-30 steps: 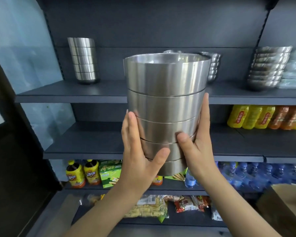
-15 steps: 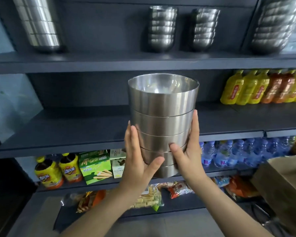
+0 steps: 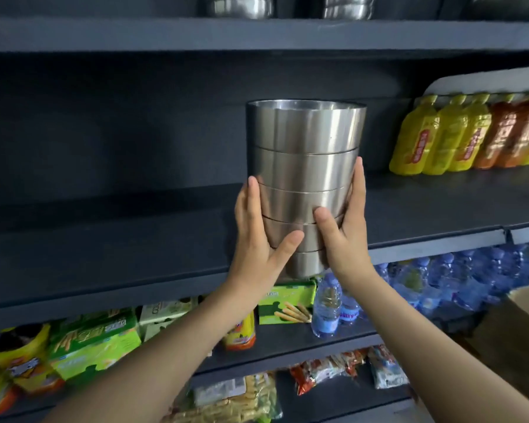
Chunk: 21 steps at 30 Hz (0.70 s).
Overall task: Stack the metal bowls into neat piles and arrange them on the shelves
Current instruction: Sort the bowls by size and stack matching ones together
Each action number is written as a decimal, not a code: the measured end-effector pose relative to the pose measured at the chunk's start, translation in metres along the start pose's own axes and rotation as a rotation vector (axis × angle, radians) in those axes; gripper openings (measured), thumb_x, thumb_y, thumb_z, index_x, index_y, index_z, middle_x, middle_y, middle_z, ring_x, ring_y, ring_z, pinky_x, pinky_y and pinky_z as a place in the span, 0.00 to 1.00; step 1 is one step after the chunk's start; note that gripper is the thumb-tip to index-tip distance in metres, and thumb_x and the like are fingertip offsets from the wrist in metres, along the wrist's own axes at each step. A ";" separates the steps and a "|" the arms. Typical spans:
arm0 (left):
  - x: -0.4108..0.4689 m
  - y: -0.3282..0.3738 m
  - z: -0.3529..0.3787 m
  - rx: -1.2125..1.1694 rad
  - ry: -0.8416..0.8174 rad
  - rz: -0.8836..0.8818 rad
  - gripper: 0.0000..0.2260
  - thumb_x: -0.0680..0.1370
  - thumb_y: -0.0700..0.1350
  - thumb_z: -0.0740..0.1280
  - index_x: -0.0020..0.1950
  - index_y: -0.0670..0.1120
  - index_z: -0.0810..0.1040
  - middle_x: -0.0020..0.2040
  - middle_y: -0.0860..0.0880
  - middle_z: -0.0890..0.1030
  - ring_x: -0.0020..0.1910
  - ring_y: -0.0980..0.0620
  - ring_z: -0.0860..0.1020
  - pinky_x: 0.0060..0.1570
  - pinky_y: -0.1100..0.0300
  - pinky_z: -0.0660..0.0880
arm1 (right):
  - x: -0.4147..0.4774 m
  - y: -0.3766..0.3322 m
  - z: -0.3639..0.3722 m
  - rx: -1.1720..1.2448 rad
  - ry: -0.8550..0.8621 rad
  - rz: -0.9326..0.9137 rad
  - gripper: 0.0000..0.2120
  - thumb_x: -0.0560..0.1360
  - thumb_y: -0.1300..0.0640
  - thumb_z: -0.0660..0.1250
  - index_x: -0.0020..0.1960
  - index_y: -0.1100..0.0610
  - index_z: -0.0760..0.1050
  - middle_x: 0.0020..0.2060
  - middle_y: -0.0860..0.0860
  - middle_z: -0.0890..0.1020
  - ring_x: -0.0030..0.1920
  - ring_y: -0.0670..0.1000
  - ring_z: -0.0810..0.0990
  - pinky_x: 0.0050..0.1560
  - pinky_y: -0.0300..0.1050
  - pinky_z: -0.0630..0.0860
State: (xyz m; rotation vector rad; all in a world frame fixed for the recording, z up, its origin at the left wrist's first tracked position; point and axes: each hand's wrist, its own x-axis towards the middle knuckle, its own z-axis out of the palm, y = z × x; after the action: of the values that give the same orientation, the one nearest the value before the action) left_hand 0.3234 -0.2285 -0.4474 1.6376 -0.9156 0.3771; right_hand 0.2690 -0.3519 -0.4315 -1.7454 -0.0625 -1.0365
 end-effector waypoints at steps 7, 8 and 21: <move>0.065 -0.043 0.038 0.014 -0.021 -0.006 0.35 0.71 0.64 0.61 0.64 0.76 0.35 0.75 0.54 0.46 0.72 0.67 0.45 0.63 0.78 0.48 | 0.065 0.057 -0.005 -0.050 0.020 0.019 0.41 0.70 0.38 0.61 0.75 0.44 0.43 0.77 0.48 0.53 0.76 0.47 0.56 0.75 0.52 0.57; 0.073 -0.051 0.041 0.023 -0.018 -0.007 0.35 0.72 0.62 0.60 0.64 0.75 0.35 0.76 0.52 0.46 0.72 0.65 0.46 0.62 0.79 0.47 | 0.072 0.066 -0.003 -0.051 0.022 0.027 0.42 0.70 0.38 0.62 0.76 0.45 0.42 0.77 0.48 0.53 0.76 0.46 0.55 0.75 0.53 0.57; 0.109 -0.123 0.068 0.108 -0.061 -0.038 0.36 0.69 0.65 0.58 0.61 0.76 0.31 0.70 0.61 0.43 0.61 0.85 0.41 0.54 0.88 0.46 | 0.111 0.138 0.002 -0.069 -0.106 0.034 0.38 0.68 0.35 0.61 0.68 0.33 0.39 0.75 0.34 0.48 0.75 0.37 0.49 0.75 0.40 0.52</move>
State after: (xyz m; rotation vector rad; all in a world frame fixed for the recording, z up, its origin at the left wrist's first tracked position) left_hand 0.4680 -0.3272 -0.4770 1.7706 -0.9218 0.3577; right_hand 0.4074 -0.4576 -0.4614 -1.8570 -0.0649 -0.9310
